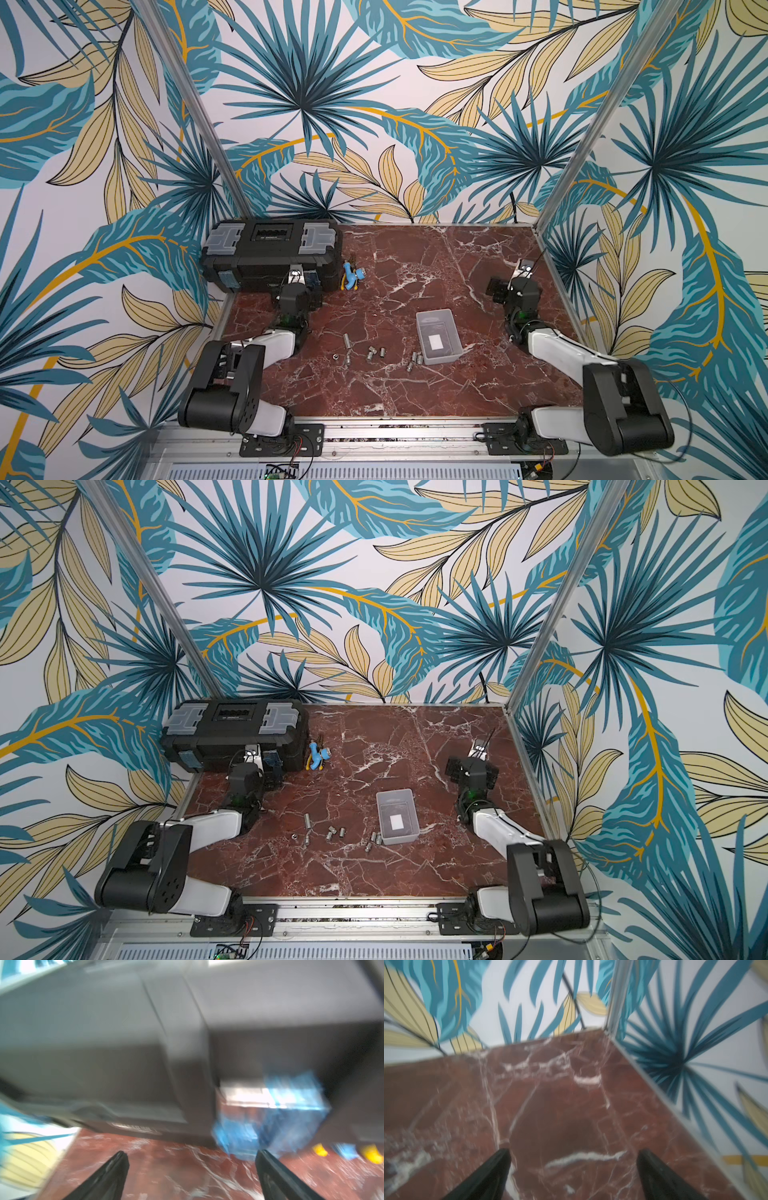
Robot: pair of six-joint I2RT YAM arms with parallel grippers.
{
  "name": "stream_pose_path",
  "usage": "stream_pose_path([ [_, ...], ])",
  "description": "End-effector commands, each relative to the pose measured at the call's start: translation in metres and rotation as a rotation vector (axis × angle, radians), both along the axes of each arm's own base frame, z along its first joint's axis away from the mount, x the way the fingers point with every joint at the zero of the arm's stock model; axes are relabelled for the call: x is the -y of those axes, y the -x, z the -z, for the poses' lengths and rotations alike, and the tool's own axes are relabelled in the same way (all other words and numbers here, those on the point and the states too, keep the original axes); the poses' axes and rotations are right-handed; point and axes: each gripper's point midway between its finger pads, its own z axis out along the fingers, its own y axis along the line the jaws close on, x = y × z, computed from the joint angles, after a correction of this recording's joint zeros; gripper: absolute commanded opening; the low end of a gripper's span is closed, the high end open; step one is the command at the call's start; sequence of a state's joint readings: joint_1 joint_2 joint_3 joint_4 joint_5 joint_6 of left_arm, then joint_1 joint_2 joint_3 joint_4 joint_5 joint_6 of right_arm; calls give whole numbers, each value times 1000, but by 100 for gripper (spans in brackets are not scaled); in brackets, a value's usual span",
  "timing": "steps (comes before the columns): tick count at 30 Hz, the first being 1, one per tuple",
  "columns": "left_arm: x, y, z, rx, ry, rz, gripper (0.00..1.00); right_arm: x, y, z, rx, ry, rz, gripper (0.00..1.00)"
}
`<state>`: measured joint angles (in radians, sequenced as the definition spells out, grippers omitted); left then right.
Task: Put the socket on the desktop into the storage box
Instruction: Move the storage box to the center of the board.
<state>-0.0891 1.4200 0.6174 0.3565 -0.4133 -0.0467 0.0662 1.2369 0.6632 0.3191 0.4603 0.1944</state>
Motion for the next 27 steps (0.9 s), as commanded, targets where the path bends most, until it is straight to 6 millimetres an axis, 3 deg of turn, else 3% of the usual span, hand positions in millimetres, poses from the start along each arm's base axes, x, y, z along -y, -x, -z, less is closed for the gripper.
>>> stream_pose_path([
  [1,-42,19,-67,-9,92,-336,95,23,51,-15,-70,-150,221,99],
  [2,-39,28,-68,-24,189,-376,91,36,71,-3,-45,-244,353,100],
  [3,-28,35,-63,-39,300,-362,88,31,76,16,-109,-356,314,99],
  [5,5,40,-52,-48,458,-254,82,-4,64,27,-243,-476,139,99],
  [6,19,47,-46,-55,501,-234,82,-21,67,32,-344,-463,107,98],
  [9,47,68,-30,-99,546,-181,81,-55,85,30,-515,-351,53,100],
  [13,67,94,-15,-160,581,-101,80,-100,107,23,-596,-230,-71,99],
  [17,85,119,-8,-196,569,9,79,-160,120,41,-702,-222,-266,99],
  [23,136,144,15,-281,593,203,75,-243,120,62,-749,-283,-457,91],
  [27,164,156,16,-330,585,299,70,-272,110,76,-775,-316,-487,84],
])
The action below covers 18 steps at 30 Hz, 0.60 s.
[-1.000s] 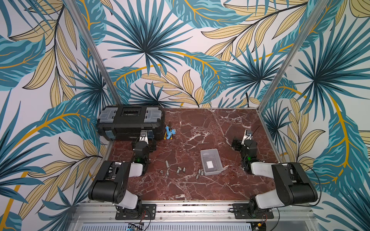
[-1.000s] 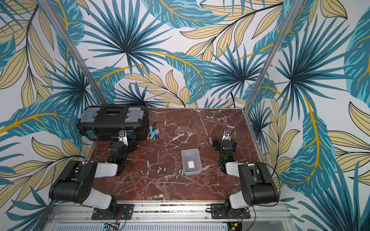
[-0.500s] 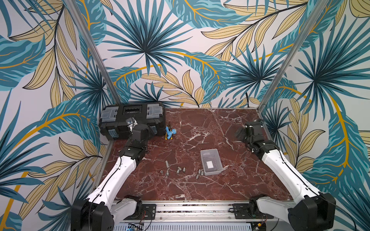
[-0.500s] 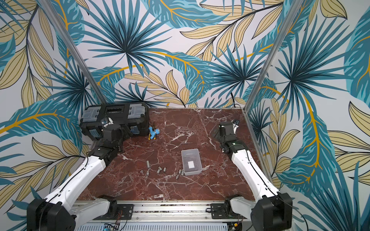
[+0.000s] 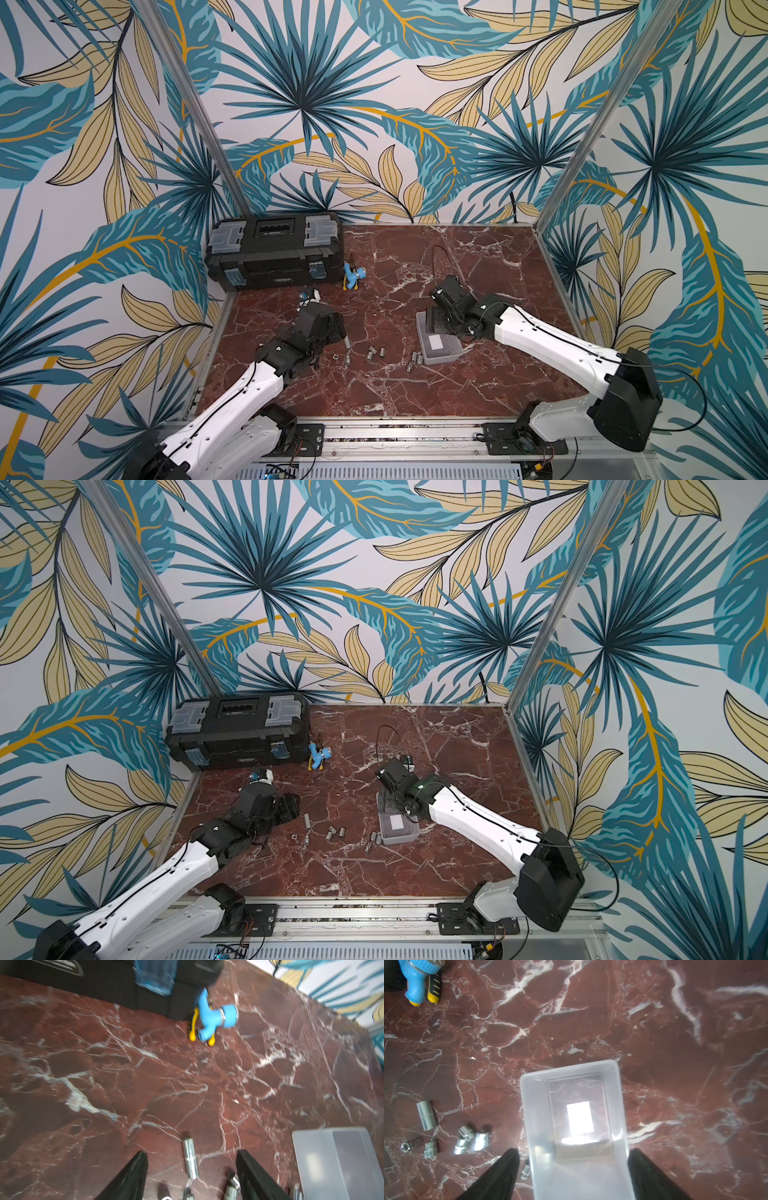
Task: Put the socket on the desktop into the storage box
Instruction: Move the storage box to the center of the board.
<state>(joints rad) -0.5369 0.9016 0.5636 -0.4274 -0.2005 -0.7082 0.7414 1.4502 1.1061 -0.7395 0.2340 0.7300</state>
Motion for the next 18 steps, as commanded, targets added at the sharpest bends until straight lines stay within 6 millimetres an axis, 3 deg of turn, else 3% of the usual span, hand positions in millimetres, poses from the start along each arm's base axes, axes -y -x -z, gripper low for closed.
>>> stream_pose_path([
  [1,20,10,2,-16,19,74,70,-27,-9,0,-8,-76,-1,82],
  [4,28,15,-4,-10,13,97,68,-40,-10,6,-31,-71,-20,76],
  [8,23,21,0,-16,18,75,67,-45,-6,23,-73,-37,-25,65],
  [18,23,27,5,-34,15,92,65,-36,-7,53,-128,84,8,33],
])
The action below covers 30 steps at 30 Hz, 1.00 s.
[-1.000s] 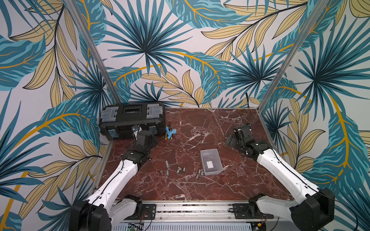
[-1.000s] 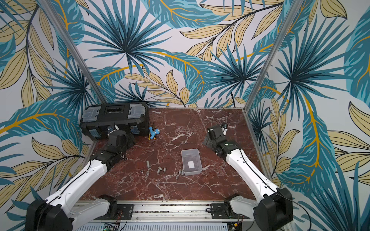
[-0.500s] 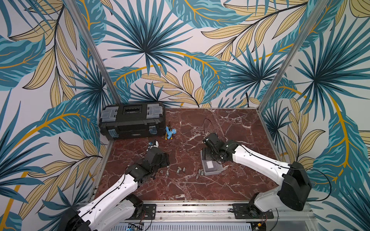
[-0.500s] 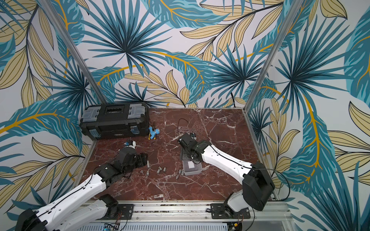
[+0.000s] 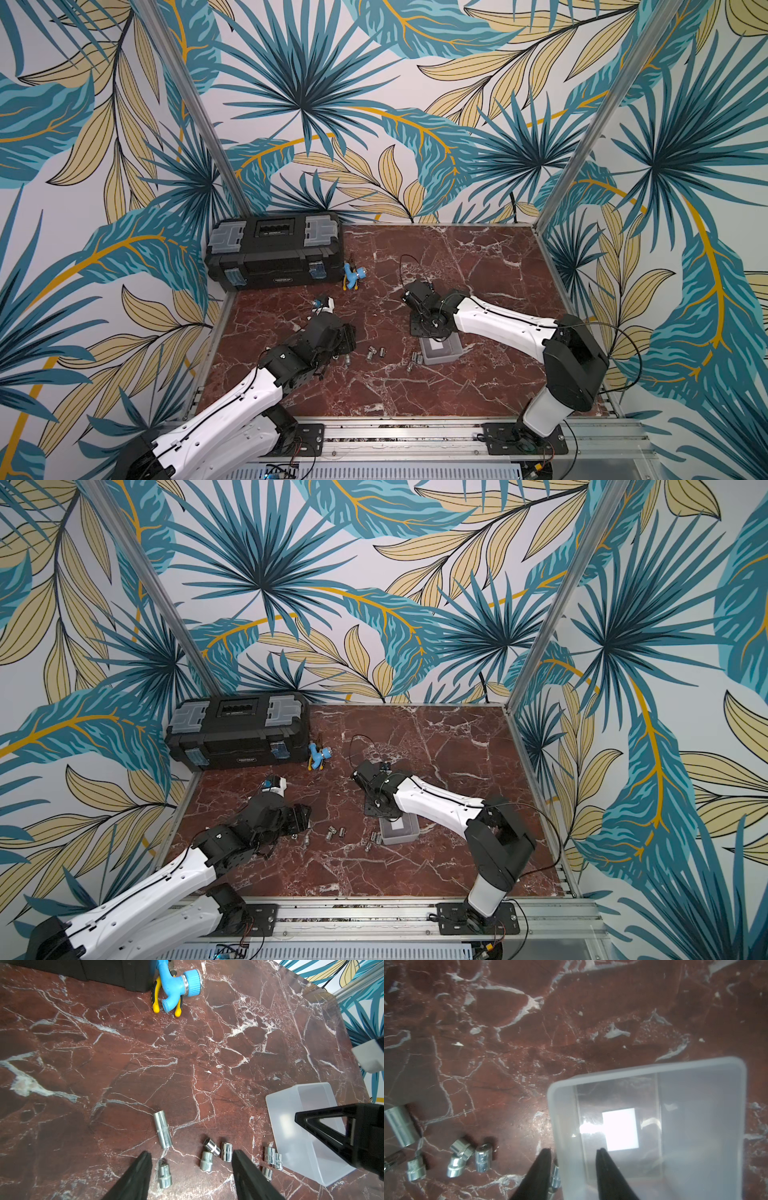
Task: Put the socket on the desktop into the storage box
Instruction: Move the storage box to the center of the board.
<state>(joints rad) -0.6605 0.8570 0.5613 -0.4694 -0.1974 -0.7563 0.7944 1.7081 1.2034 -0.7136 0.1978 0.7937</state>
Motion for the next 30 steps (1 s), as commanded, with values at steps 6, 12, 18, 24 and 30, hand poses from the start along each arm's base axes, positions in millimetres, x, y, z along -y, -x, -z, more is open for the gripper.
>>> stream_pose_path([
  [6,-1,3,12,-28,-14,-6,63,13,-8,-1,14,121,0,11],
  [12,-5,5,22,-45,-39,-12,63,17,-25,-8,70,224,-50,1],
  [18,-6,6,27,-51,-39,-16,63,14,-53,-16,124,293,-108,0],
  [24,-9,6,34,-62,-52,-32,62,19,-75,-7,116,327,-85,0],
  [30,-7,5,35,-67,-25,-50,62,14,-89,-1,106,294,-40,0],
])
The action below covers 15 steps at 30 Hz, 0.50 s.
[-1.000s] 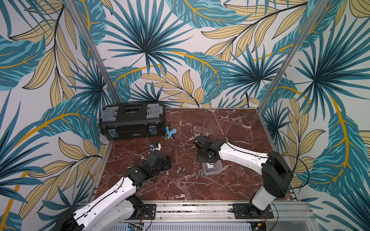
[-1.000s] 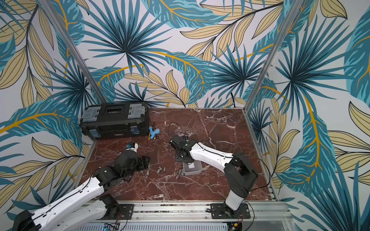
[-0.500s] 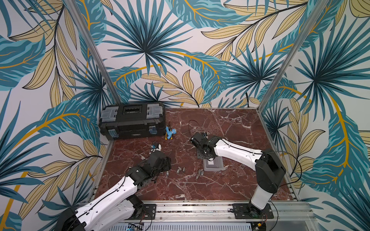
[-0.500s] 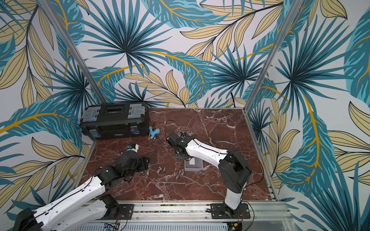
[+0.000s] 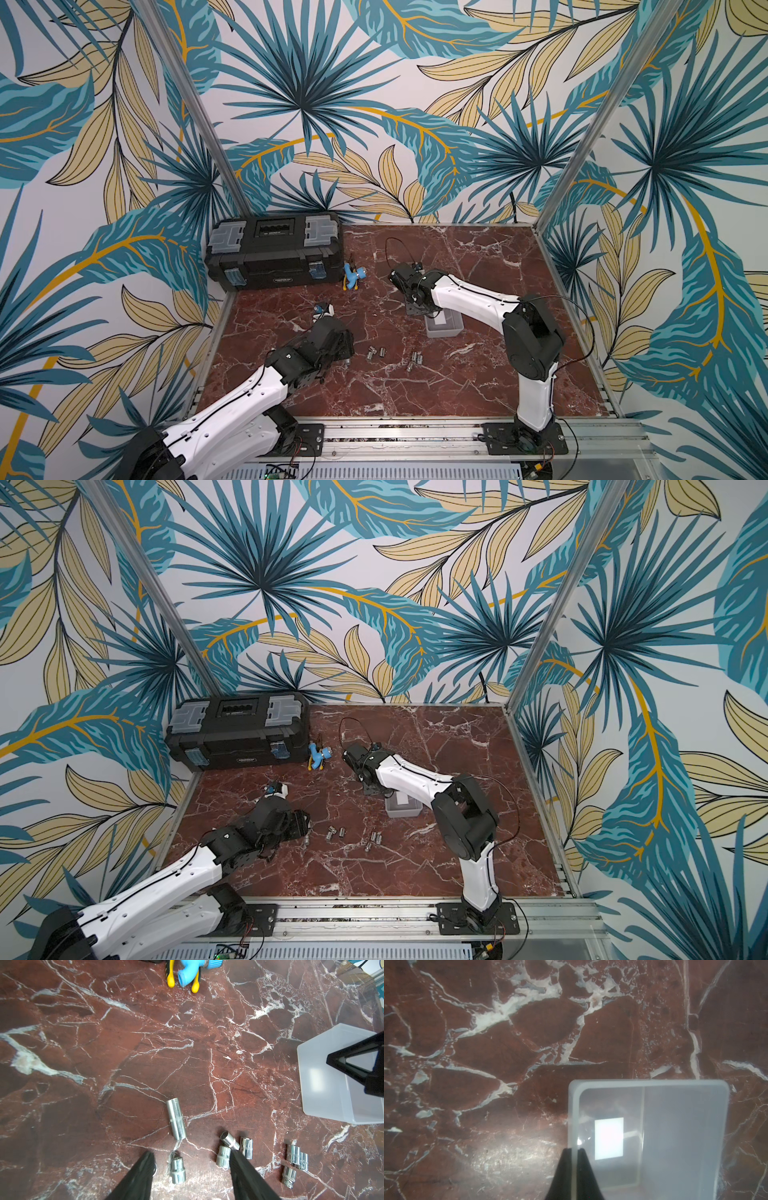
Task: Put the socket on the desktop into the storage box
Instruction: Move the storage box to the center of the board.
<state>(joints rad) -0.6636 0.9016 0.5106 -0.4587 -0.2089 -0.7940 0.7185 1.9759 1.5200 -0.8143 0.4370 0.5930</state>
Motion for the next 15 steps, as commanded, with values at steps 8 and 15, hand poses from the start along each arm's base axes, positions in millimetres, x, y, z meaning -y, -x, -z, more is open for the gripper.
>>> stream_pose_path([
  [8,2,-3,4,4,19,-24,62,-8,-5,-1,-4,-35,29,0],
  [15,1,-3,5,-1,22,-32,63,-11,-3,-12,2,-66,15,56],
])
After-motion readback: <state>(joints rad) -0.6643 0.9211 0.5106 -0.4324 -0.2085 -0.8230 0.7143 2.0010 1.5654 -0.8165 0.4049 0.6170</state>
